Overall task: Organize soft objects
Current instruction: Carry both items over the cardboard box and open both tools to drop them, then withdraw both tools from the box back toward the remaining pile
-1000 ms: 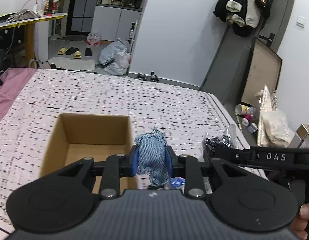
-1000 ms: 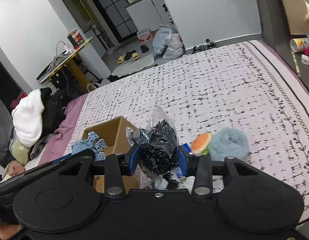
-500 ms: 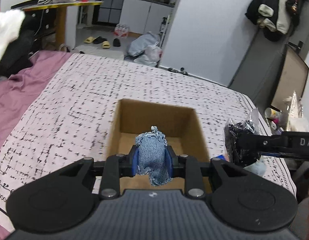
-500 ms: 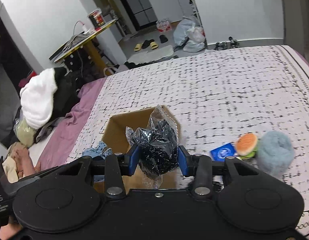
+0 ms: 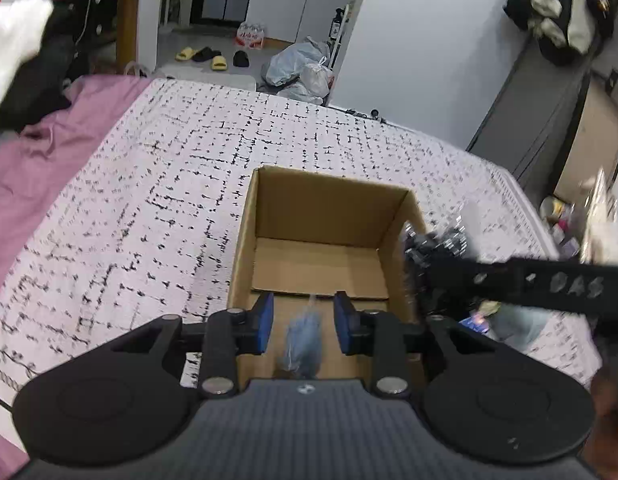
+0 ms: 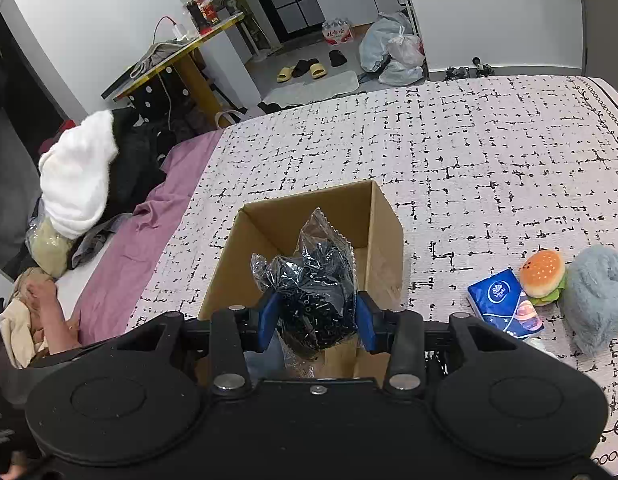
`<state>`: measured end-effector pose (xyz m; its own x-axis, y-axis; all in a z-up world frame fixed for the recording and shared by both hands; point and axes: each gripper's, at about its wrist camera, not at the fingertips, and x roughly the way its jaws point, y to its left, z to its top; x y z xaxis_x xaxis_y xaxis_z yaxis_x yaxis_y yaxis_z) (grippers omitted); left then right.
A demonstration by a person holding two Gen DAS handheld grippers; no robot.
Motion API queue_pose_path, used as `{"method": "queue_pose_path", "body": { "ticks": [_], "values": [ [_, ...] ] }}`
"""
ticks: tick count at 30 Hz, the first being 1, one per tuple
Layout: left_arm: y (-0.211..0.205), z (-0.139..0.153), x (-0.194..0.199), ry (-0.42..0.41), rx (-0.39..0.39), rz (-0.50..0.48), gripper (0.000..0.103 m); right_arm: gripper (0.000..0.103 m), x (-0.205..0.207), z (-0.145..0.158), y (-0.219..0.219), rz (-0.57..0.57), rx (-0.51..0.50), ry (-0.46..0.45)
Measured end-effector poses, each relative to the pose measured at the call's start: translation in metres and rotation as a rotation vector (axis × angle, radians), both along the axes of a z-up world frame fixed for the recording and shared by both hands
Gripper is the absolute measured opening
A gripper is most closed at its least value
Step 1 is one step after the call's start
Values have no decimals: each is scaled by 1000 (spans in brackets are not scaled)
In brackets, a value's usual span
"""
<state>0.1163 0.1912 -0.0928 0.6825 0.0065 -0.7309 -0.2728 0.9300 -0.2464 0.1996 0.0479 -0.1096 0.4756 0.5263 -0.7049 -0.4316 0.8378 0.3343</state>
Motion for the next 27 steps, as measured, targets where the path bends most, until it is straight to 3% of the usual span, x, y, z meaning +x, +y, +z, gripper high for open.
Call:
{"method": "queue_pose_path", "body": {
  "ticks": [1,3,5,13,16,21,24,27],
  "values": [
    [1,3,-2,-7,-4,2,39,40,0,0,1,1,-1,0],
    [1,8,-4,-15,23,7,56,40,0,1,5,5,-4,-3],
    [1,12,-7,-21,45,14,64,40,0,0,9,10,-10,-5],
    [10,23,-15,-24,36,76,72,44,1,-8,19,16,-53,18],
    [12,30,-18,-41,44,97,85,46,2,-11,21,30,-68,39],
    [10,40,-21,-68,71,102,91,71,-2,1,12,35,-54,14],
    [10,44,-22,-91,32,124,92,81,-3,13,-2,32,-31,-18],
    [7,50,-20,-98,22,125,92,85,-3,21,-22,22,-28,-40]
  ]
}}
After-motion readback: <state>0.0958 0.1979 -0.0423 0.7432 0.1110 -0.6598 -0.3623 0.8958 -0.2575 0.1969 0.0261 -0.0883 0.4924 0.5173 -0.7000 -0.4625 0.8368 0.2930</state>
